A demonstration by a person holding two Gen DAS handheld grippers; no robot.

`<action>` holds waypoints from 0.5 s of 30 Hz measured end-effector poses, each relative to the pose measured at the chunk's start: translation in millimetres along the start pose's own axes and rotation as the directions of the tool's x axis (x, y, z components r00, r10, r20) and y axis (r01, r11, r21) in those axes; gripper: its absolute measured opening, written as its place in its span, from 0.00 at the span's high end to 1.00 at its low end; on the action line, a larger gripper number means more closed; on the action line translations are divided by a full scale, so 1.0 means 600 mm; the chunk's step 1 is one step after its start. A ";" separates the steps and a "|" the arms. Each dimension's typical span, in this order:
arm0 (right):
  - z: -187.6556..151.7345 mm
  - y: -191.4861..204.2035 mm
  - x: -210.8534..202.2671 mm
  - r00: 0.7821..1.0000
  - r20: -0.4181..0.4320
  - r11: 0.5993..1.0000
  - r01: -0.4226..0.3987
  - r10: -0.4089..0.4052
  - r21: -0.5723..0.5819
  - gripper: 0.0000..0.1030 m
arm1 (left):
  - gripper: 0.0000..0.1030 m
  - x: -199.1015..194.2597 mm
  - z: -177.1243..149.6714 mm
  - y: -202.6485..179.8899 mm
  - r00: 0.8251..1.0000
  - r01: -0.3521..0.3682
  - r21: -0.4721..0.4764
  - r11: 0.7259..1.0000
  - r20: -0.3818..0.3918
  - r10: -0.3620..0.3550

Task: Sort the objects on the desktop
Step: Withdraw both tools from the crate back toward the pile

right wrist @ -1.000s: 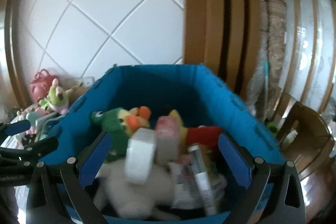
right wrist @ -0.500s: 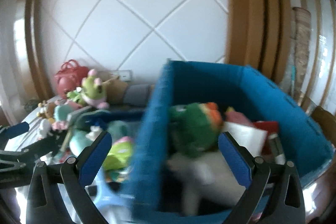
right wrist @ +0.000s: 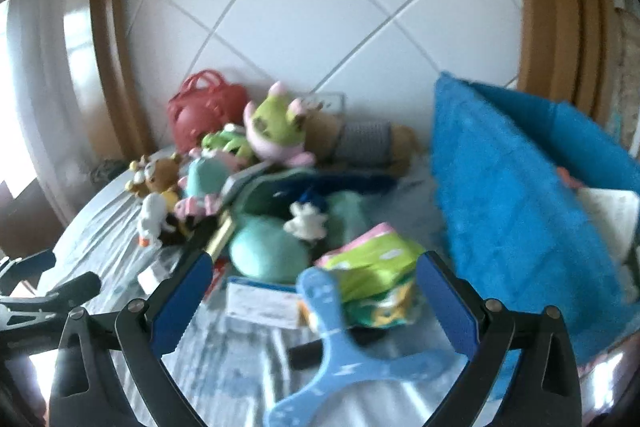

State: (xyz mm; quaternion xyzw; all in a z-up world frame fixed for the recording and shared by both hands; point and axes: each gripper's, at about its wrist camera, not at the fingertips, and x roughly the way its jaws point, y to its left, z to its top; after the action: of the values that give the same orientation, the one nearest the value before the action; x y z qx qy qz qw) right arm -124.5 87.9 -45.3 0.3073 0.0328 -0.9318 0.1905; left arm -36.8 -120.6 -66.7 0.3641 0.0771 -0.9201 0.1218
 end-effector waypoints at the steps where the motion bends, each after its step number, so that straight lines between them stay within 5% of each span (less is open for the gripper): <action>1: 0.001 0.012 0.012 1.000 -0.012 1.000 -0.013 0.013 -0.010 0.00 | 0.05 0.003 -0.003 0.017 1.000 -0.011 -0.013 1.000 0.004 0.011; 10: -0.003 0.105 0.136 0.986 -0.097 0.987 -0.143 0.135 -0.078 0.00 | 0.05 0.079 -0.024 0.124 0.981 -0.181 -0.119 0.976 -0.092 0.170; 15: -0.029 0.145 0.209 0.968 -0.198 0.978 -0.180 0.157 -0.104 0.00 | 0.05 0.142 -0.046 0.155 0.970 -0.195 -0.154 0.969 -0.176 0.167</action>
State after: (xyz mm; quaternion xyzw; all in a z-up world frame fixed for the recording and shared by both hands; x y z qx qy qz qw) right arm -174.9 -31.8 -127.9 0.3836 0.0808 -0.8751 0.2836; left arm -52.6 -217.6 -150.4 0.4311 0.1313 -0.8627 0.2296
